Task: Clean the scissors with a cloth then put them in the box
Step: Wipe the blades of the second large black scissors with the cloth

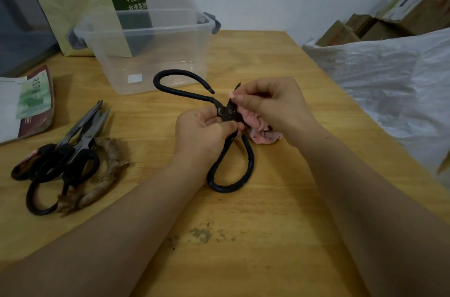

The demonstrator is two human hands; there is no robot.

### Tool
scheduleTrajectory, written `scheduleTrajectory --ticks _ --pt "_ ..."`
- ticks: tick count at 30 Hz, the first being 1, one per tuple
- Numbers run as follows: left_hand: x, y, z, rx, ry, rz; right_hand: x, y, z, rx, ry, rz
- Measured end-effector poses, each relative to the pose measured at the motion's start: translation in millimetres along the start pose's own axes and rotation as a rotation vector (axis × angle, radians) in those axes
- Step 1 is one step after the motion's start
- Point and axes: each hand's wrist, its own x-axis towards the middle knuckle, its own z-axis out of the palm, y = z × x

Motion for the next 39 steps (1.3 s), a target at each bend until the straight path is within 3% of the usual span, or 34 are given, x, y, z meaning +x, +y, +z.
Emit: scheduleTrajectory --ticks 11,15,18,22,28,31,35,39 --pt "-0.7 -0.1 -1.5 0.0 0.003 -0.013 -3.4 -4.8 -7.3 -0.214 -0.176 0.05" --pt "-1.1 0.1 -1.2 0.002 0.011 -0.003 -0.7 1.6 -11.7 -0.418 -0.039 -0.013" --pt "-1.4 1.1 -1.1 -0.017 0.019 -0.01 -0.9 -1.0 -9.8 -0.195 0.09 -0.051" --pt "0.2 1.2 -2.3 -0.012 0.018 -0.003 -7.8 -6.0 -3.1 -0.073 -0.113 0.066" --pt "-0.8 0.7 -1.7 -0.018 0.004 0.005 -1.0 -0.2 -10.1 -0.425 -0.079 0.013" --pt "0.9 0.4 -1.5 -0.014 0.004 0.016 -4.2 -6.4 -6.5 -0.279 0.07 -0.077" --pt "1.8 -0.9 -3.0 -0.005 0.013 -0.002 -10.7 -10.5 -0.4 -0.173 -0.13 0.023" --pt "1.8 -1.6 -3.7 -0.006 0.018 -0.003 -10.7 -12.8 -2.6 -0.199 -0.163 0.038"
